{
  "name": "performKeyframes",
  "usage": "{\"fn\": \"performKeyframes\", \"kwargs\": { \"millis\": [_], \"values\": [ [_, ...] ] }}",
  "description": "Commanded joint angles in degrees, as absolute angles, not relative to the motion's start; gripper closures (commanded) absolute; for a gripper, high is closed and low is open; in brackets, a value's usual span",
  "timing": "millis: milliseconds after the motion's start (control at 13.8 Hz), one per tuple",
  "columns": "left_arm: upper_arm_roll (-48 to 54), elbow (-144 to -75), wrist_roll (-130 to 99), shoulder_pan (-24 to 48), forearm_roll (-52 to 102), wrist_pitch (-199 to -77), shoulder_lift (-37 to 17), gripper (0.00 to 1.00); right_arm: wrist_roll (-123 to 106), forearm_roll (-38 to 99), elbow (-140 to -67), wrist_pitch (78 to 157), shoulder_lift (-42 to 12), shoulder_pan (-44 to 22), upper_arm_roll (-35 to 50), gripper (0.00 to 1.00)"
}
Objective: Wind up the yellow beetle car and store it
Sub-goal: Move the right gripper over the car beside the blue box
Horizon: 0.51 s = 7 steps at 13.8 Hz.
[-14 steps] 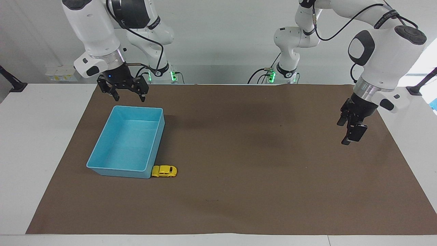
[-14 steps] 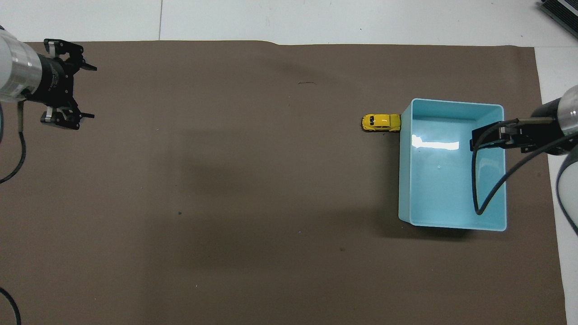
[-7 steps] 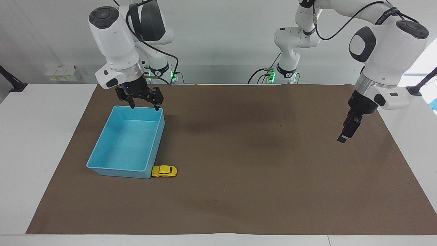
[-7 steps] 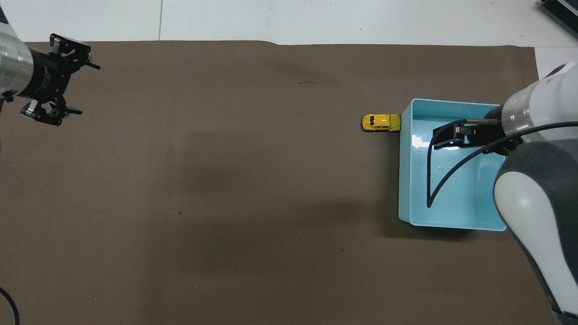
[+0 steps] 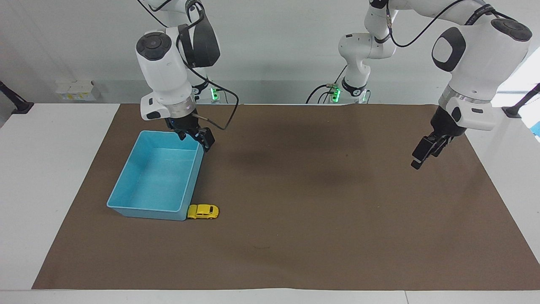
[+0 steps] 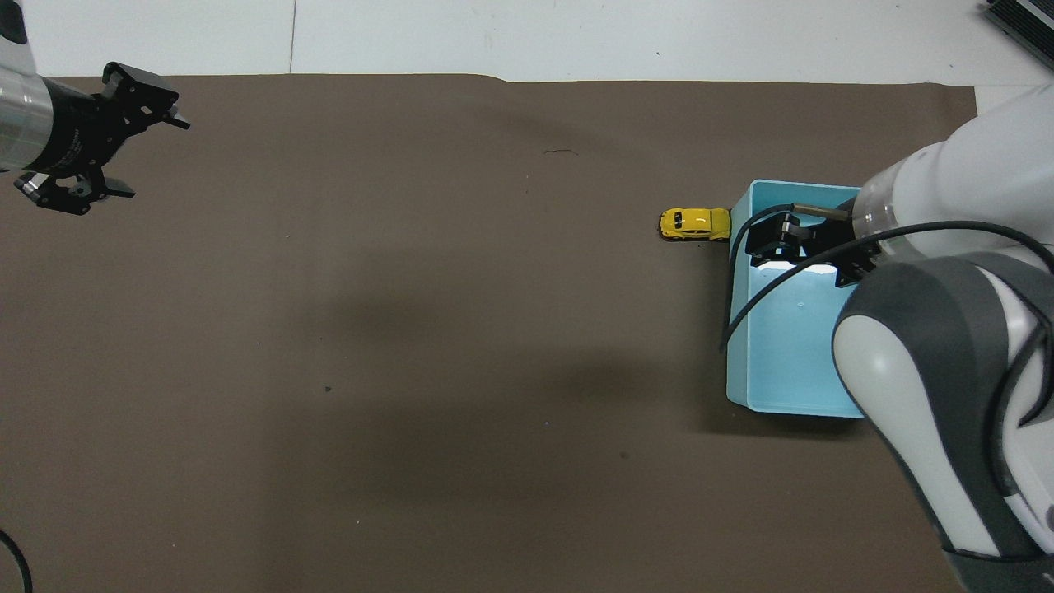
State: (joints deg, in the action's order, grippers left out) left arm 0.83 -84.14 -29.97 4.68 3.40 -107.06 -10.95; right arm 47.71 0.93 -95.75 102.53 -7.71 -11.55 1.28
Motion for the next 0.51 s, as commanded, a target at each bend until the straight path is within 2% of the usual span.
{"fn": "performKeyframes", "kwargs": {
  "millis": [0, 436],
  "values": [
    [1.23, -83.58, -22.00, 4.04, 2.99, -103.63, -10.37, 0.00, 55.61, 1.58, -96.06, 104.85, -8.96, -11.77, 1.85, 0.00],
    [1.05, -84.02, -7.75, 3.96, 2.81, -95.37, -9.23, 0.00, 67.75, 1.58, -96.06, 110.12, -12.03, -11.34, 1.85, 0.00]
  ]
}}
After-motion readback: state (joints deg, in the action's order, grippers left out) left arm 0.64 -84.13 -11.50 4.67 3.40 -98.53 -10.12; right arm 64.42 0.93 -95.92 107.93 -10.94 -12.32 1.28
